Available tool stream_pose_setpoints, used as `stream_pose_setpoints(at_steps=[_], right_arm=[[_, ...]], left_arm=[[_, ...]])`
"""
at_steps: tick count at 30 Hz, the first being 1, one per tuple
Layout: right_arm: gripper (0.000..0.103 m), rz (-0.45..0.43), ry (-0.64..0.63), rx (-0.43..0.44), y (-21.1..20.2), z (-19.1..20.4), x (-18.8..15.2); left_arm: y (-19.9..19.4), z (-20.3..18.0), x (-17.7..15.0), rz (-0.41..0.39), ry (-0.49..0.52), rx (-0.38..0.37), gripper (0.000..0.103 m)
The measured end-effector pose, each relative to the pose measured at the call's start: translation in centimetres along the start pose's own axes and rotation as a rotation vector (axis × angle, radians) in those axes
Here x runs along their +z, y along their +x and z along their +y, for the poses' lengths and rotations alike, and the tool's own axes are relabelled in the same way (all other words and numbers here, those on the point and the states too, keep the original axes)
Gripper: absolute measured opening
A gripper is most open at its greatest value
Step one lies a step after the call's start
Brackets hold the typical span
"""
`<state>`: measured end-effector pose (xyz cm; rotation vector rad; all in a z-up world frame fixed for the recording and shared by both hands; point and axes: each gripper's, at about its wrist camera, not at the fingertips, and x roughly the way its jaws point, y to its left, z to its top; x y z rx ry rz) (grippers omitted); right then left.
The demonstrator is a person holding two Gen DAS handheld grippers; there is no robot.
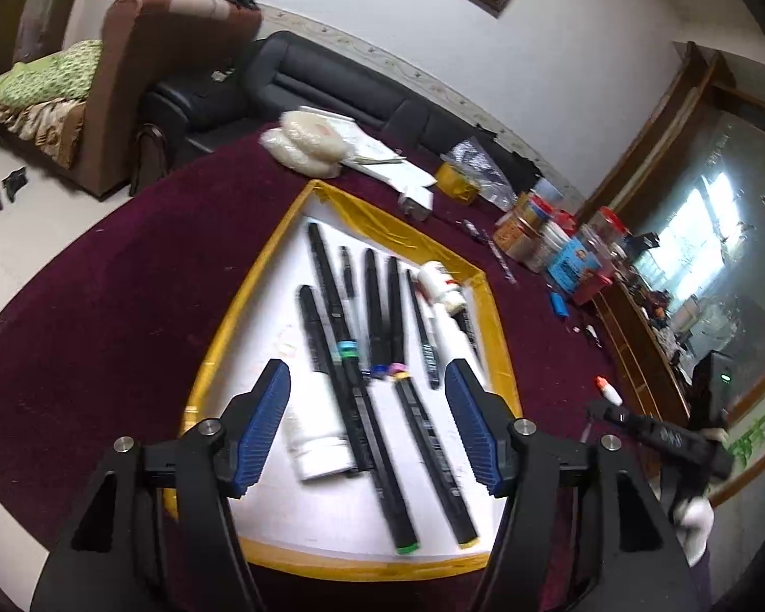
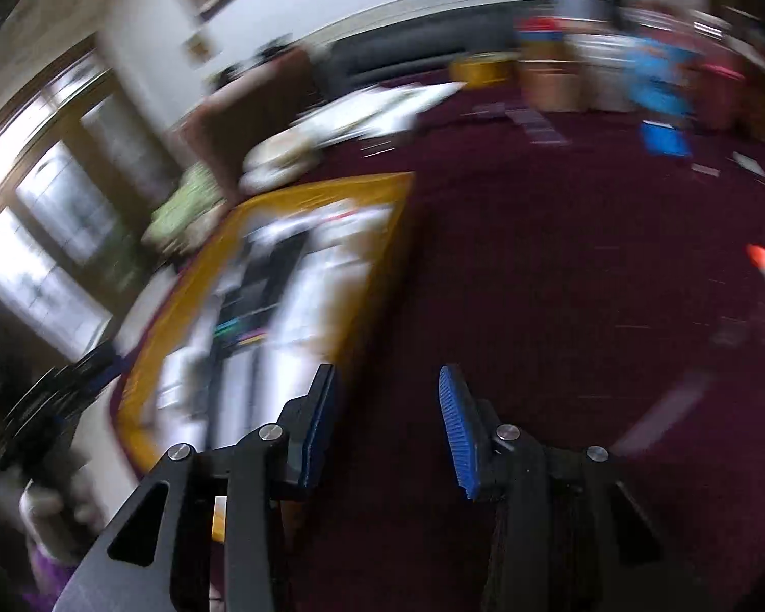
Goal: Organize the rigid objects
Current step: 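Place the pill bottle in the box with left tool while right tool drops the yellow-ended marker there, then grasp the orange-capped glue bottle with right tool while left tool grasps the clear pen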
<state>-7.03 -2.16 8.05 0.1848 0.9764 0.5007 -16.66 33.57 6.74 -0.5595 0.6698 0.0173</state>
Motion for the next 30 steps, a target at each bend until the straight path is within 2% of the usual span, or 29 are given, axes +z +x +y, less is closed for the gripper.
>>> stream_pose_setpoints(at_steps=[3,7,10,12,15,17,21,22,23,25,30], right_arm=[[0.037,-0.049,0.113,-0.151,-2.3,-7.3,1.1],[0.038,-0.134,0.156,-0.402,-5.2,-15.5,2.8],[0.042,-0.144,0.171,-0.478,-5.5,-19.5,4.4],[0.042,-0.138,0.180,-0.490,-5.2,-21.8,5.6],[0.045,-0.138,0.161,-0.505,-3.7,-23.1,6.7],[0.048,-0.128,0.118,-0.519,-2.6,-23.1,7.0],[0.048,-0.075,0.001,-0.572,0.7,-22.6,6.9],[0.045,-0.056,-0.021,-0.586,1.3,-22.7,6.5],[0.035,-0.040,-0.024,-0.589,1.7,-23.0,6.3],[0.024,-0.042,0.022,-0.536,1.3,-23.5,5.8],[0.024,-0.067,0.214,-0.348,-1.5,-24.1,2.8]], left_arm=[[0.1,-1.3,-0.2,0.006,0.021,-0.041,0.062],[0.6,-3.3,-0.6,0.044,0.049,-0.122,0.062],[1.0,-5.5,-1.1,0.073,0.100,-0.146,0.062],[1.2,-7.3,-1.5,0.092,0.142,-0.165,0.062],[1.4,-9.9,-2.0,0.119,0.201,-0.188,0.062],[1.6,-11.2,-2.3,0.137,0.224,-0.197,0.062],[2.3,-14.1,-2.9,0.167,0.267,-0.190,0.062],[2.5,-14.8,-3.0,0.171,0.278,-0.186,0.062],[2.8,-15.6,-3.2,0.180,0.292,-0.184,0.062],[3.5,-16.7,-3.6,0.195,0.310,-0.186,0.062],[6.3,-21.3,-5.1,0.253,0.405,-0.197,0.062]])
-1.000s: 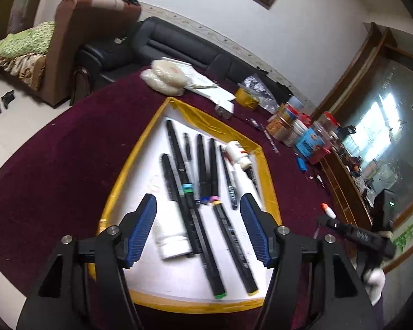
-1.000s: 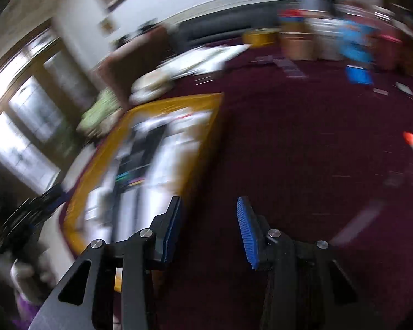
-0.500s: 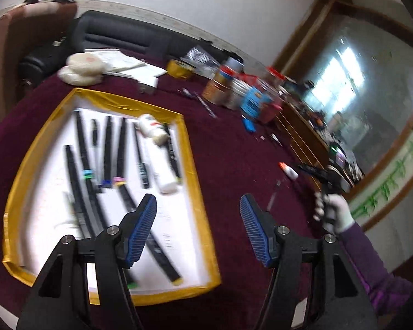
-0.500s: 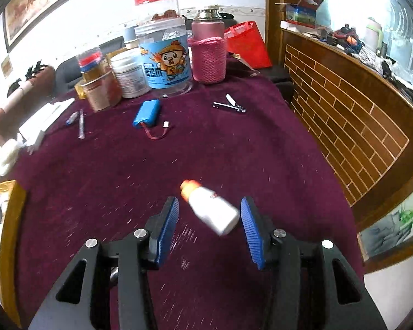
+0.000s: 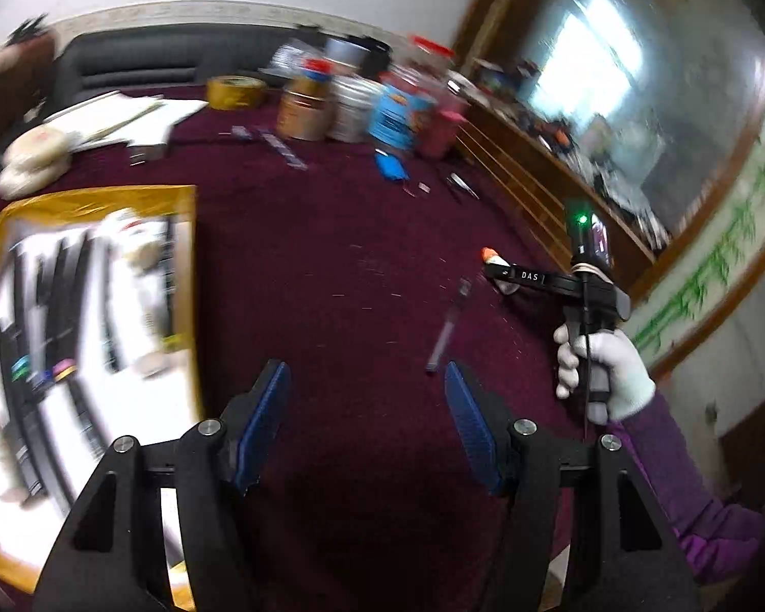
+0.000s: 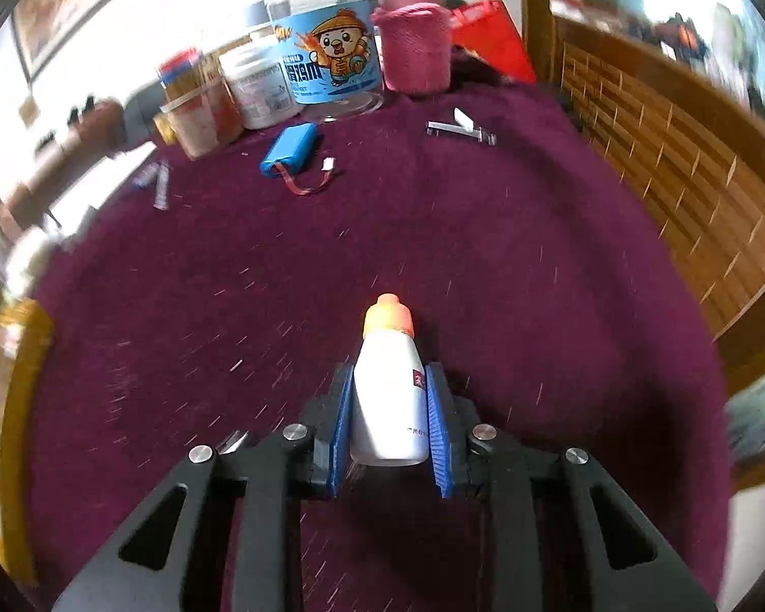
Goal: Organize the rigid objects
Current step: 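Grasp the orange-capped glue bottle with right tool while left tool grasps the clear pen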
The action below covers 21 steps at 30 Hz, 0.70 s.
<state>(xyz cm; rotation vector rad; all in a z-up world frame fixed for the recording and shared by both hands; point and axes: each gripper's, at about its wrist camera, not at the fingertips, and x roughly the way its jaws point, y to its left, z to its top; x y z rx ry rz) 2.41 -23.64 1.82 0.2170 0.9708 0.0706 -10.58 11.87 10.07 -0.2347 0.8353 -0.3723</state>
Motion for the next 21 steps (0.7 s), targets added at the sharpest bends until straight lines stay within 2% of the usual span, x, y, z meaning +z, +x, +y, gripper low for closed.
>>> stream_pose_setpoints(at_steps=[3,7,10,14,15,16,18,20,21], right_arm=[[0.024,-0.026,0.045,0.056,-1.2,-0.4,-1.9],[0.024,-0.046,0.133,0.135,-1.3,-1.9,-2.2],[0.024,-0.055,0.136,0.145,-1.2,-1.9,-2.1],[0.024,-0.060,0.107,0.130,-1.3,-1.6,-2.1],[0.024,-0.060,0.105,0.131,-1.3,-1.6,-2.1],[0.024,-0.060,0.106,0.135,-1.3,-1.7,-2.1],[0.024,-0.059,0.112,0.150,-1.3,-1.9,-2.1],[0.024,-0.058,0.114,0.160,-1.2,-2.1,-2.1],[0.024,-0.058,0.114,0.161,-1.2,-2.1,-2.1]], left_arm=[[3.1,-3.1,0.6,0.036,0.090,-0.002,0.062],[8.3,-7.2,1.4,0.093,0.204,-0.014,0.062],[12.4,-10.1,2.0,0.138,0.281,-0.019,0.061],[16.7,-12.1,2.6,0.174,0.365,0.024,0.060],[17.5,-12.4,2.6,0.184,0.381,0.039,0.045],[18.2,-12.6,2.5,0.196,0.400,0.060,0.043],[19.5,-12.5,2.0,0.210,0.436,0.102,0.025],[19.1,-12.5,1.9,0.170,0.445,0.082,0.008],[19.0,-12.4,2.0,0.169,0.439,0.084,0.007]])
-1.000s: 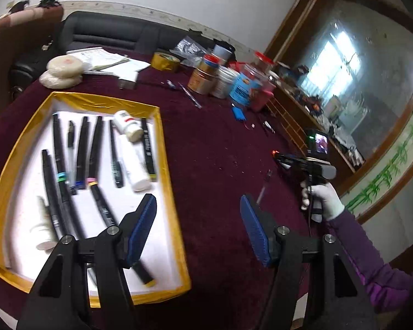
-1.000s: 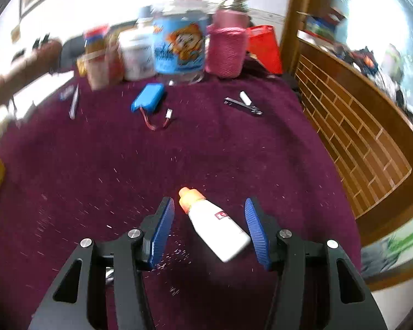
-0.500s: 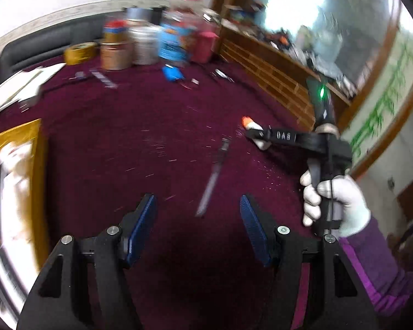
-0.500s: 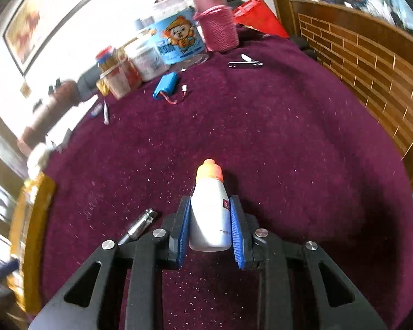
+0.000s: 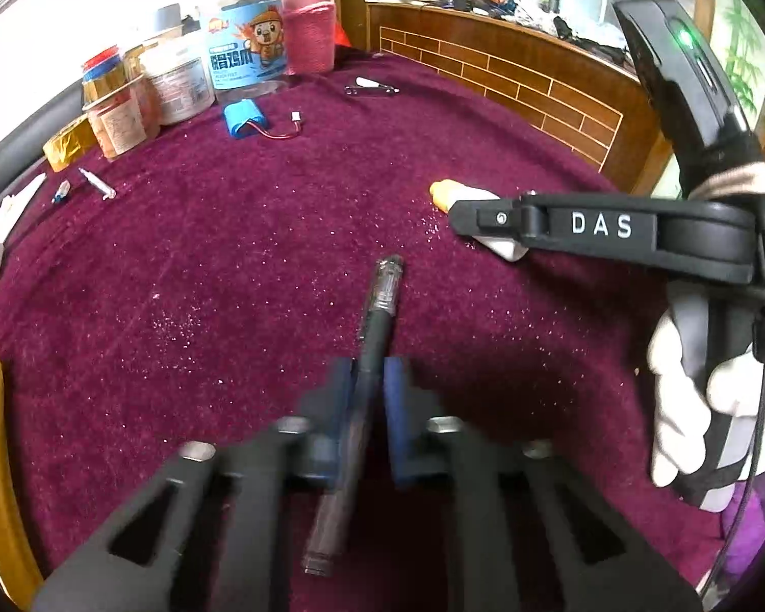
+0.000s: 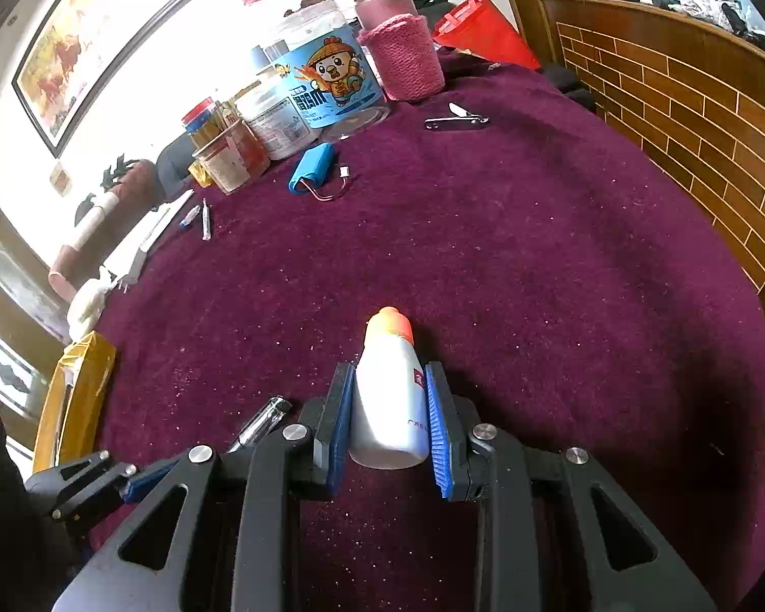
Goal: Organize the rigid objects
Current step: 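Grasp the orange-capped glue bottle with right tool while left tool grasps the clear pen, then carry the clear pen and the glue bottle over the box with both tools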
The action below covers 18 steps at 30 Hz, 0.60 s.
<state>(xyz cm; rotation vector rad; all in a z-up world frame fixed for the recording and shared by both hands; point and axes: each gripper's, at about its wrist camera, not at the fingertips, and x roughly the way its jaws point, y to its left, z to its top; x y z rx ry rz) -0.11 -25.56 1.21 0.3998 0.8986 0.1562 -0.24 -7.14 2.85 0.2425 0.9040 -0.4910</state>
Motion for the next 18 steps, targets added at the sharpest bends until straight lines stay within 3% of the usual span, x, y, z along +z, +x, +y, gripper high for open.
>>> stream_pose_setpoints(at_steps=[8,13,18], right_arm=[[0.024,-0.002,0.008,0.016,0.0,-0.2,0.0],[0.024,-0.012,0.001,0.016,0.2,-0.1,0.0],[0.024,-0.019,0.001,0.013,0.2,-0.2,0.0]], left_arm=[[-1.7,1.5,-0.8,-0.017,-0.124,-0.092,0.007],[-6.6,3.8,-2.6,-0.102,-0.211,-0.167,0.007],[-12.9,7.0,-5.5,-0.211,-0.291,-0.188,0.007]])
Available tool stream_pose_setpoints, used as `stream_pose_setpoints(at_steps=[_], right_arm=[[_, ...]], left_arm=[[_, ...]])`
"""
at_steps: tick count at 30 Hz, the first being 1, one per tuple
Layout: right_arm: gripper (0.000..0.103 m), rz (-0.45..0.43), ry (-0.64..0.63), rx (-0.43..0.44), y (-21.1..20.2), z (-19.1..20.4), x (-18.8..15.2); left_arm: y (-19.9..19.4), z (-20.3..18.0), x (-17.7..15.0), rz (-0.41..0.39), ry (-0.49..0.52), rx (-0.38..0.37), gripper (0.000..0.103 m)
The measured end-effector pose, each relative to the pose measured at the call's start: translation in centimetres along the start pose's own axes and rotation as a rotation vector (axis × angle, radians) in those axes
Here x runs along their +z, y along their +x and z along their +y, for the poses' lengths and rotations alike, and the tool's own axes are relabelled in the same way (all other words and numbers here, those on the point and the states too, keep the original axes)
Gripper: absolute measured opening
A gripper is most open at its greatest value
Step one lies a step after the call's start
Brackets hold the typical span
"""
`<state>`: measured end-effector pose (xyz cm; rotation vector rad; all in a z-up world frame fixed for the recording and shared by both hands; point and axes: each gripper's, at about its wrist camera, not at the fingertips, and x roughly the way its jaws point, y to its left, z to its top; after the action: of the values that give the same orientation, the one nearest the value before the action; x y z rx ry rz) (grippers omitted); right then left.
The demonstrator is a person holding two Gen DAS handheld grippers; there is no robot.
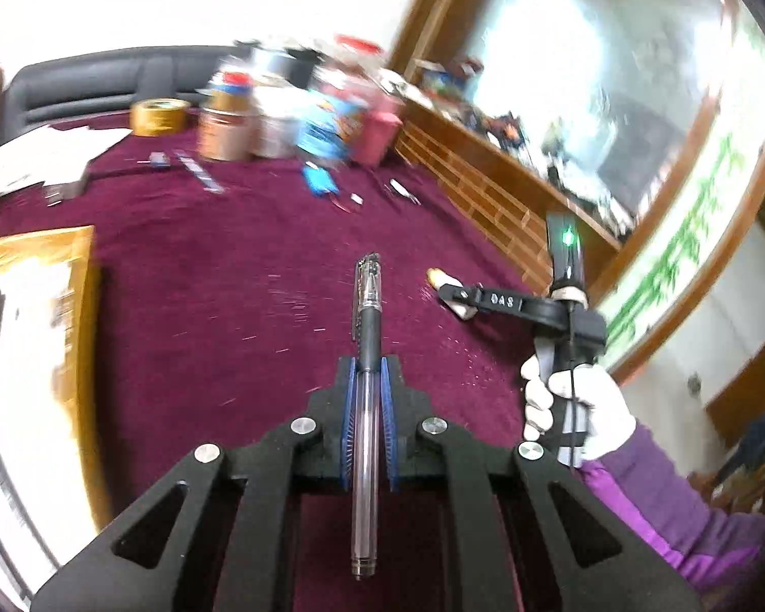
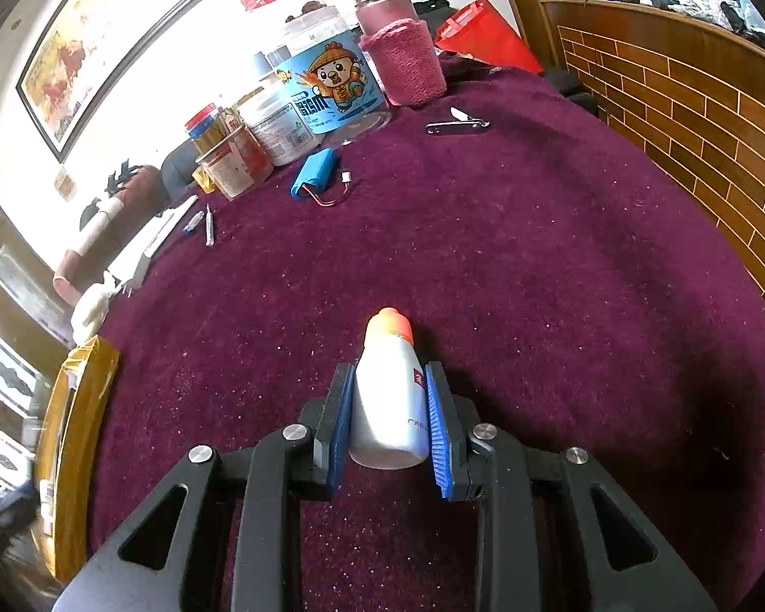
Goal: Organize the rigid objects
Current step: 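Carry the clear pen and the glue bottle over the box with both tools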
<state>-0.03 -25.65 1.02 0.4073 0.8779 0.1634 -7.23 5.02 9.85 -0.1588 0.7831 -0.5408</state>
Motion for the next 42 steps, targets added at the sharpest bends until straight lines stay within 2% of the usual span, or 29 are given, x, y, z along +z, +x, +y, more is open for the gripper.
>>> stream_pose_setpoints(at_steps=[4,9,11,14,21,25,27,30,32,35,39,42], right_arm=[[0.024,-0.001,-0.022,-0.035,0.0,0.5,-0.1],[0.024,0.047,-0.084,-0.115,0.0,2.5,0.0],[0.024,0.055,-0.079,-0.065,-0.9,3.8,-0.3],[0.024,0.054,-0.131,0.010,-2.7,8.0,-1.0],[0.024,0.134,-0.336,0.235,-3.6,21.3,-5.0],[0.024,0.220,-0.399,0.349,-2.4,27.0,-8.0],[0.024,0.253,-0.426,0.375,-1.8,29.1,-9.5],[0.024,0.280,-0.478,0.365,-0.4,32.0,-11.4],[0.024,0.298,-0.496,0.353,0.5,33.0,-12.0],[0.024,0.295,-0.544,0.300,1.5,34.3,-13.1],[0.024,0.284,-0.580,0.241,2.0,35.5,-14.1],[0.024,0.303,-0.569,0.230,2.7,35.6,-14.1]], left_arm=[[-5.4,4.0,-1.8,-0.067,-0.106,0.013,0.007],[-11.0,9.9,-4.9,-0.120,-0.241,0.110,0.007],[-13.1,12.4,-6.5,-0.143,-0.293,0.161,0.007],[-14.5,14.9,-8.4,-0.150,-0.355,0.206,0.007],[-14.0,18.5,-11.5,-0.123,-0.473,0.267,0.007],[-13.9,19.4,-12.4,-0.099,-0.503,0.291,0.008],[-14.1,19.4,-12.3,-0.100,-0.502,0.315,0.008],[-13.9,19.5,-12.4,-0.091,-0.507,0.318,0.008],[-13.4,19.3,-12.2,-0.084,-0.510,0.263,0.008],[-12.8,19.1,-11.9,-0.074,-0.507,0.220,0.008],[-12.3,19.1,-11.7,-0.072,-0.500,0.214,0.010],[-12.3,19.1,-11.6,-0.072,-0.500,0.210,0.013]])
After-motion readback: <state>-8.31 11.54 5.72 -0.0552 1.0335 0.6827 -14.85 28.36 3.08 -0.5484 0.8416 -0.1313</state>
